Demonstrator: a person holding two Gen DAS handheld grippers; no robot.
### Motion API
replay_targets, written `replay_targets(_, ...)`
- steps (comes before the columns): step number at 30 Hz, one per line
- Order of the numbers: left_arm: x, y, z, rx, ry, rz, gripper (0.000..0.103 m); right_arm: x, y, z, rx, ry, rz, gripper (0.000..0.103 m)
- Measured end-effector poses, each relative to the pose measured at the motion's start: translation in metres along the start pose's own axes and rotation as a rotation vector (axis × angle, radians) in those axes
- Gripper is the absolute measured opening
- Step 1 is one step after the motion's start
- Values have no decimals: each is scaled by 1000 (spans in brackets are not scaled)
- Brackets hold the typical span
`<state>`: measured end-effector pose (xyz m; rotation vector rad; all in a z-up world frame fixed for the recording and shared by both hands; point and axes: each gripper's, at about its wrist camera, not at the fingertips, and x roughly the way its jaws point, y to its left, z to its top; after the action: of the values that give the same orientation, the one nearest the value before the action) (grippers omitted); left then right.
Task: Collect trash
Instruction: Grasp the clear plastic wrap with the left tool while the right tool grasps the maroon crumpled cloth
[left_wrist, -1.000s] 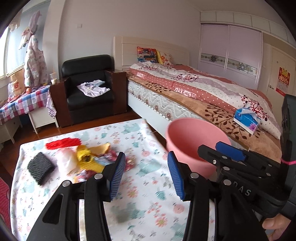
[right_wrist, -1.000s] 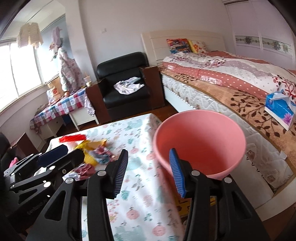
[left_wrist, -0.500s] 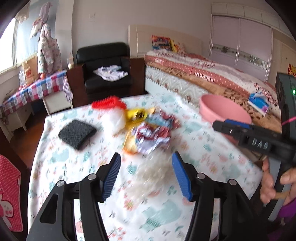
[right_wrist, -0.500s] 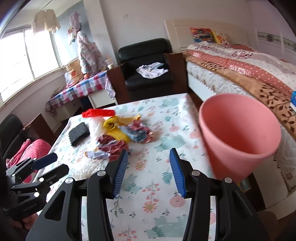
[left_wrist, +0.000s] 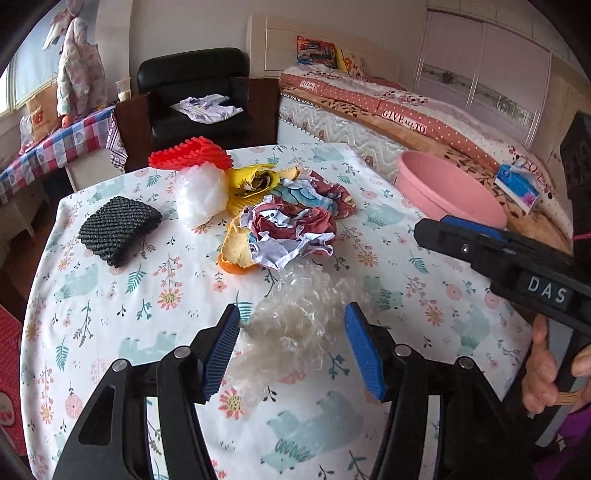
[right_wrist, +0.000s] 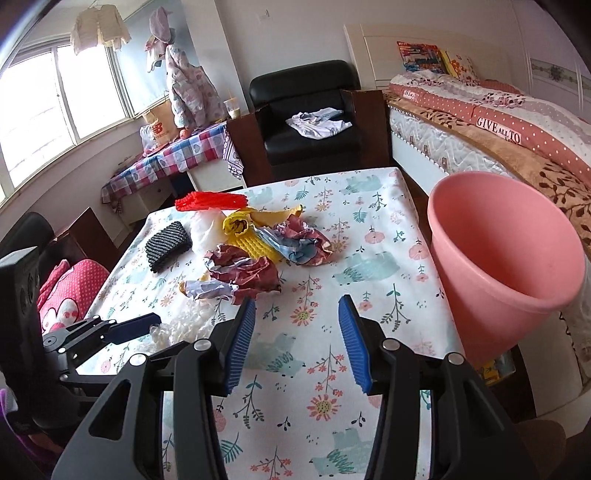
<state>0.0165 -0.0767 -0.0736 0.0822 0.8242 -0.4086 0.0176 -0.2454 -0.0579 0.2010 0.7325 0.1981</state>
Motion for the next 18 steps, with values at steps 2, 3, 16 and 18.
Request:
replay_targets(2, 0, 0, -1, 5, -6, 0, 51, 4, 1, 1, -4, 6, 1, 48)
replay_targets(3, -1, 1, -1, 8, -12, 3, 47, 6, 2, 1, -7, 11, 3, 48)
replay_targets(16, -41, 24, -9, -29, -80, -16, 41, 50, 33, 22, -59, 76, 54, 48)
replay_targets(18, -48, 30, -11, -47, -88, -11, 41, 61, 34, 25, -45, 101, 63, 48)
